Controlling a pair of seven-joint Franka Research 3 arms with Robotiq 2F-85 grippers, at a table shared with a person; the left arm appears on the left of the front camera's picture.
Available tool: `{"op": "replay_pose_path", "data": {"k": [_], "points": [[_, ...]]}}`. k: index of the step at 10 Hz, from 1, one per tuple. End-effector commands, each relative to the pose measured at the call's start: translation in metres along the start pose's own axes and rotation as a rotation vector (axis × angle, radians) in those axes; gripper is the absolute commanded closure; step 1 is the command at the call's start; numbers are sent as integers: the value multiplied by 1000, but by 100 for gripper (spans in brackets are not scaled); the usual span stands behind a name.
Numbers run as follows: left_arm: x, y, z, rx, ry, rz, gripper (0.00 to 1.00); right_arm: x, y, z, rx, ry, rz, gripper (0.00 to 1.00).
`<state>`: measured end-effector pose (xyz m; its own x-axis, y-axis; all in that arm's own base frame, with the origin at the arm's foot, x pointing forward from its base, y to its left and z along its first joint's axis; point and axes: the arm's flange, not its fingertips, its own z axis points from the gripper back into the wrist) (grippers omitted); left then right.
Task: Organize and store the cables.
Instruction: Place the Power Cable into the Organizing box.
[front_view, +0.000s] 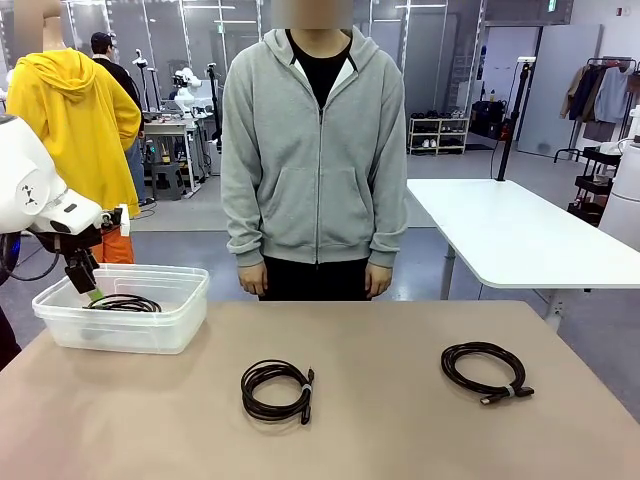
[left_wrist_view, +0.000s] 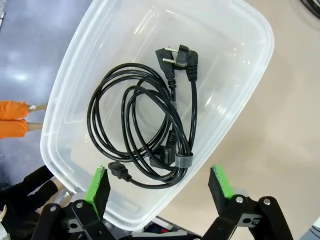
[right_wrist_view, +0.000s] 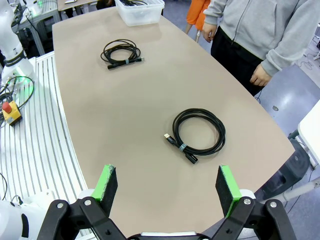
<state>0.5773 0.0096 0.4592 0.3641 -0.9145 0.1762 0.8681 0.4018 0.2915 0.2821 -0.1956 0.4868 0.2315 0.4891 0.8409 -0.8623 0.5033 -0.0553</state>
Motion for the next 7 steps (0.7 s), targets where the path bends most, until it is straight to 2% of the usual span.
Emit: {"op": "replay_pose_path", "data": {"k": [1, 7], "points": [[-2, 1, -3, -2, 3, 5, 0, 2, 2, 0, -3, -8, -2, 0], [-2, 1, -3, -2, 3, 5, 0, 2, 2, 0, -3, -8, -2, 0]]}}
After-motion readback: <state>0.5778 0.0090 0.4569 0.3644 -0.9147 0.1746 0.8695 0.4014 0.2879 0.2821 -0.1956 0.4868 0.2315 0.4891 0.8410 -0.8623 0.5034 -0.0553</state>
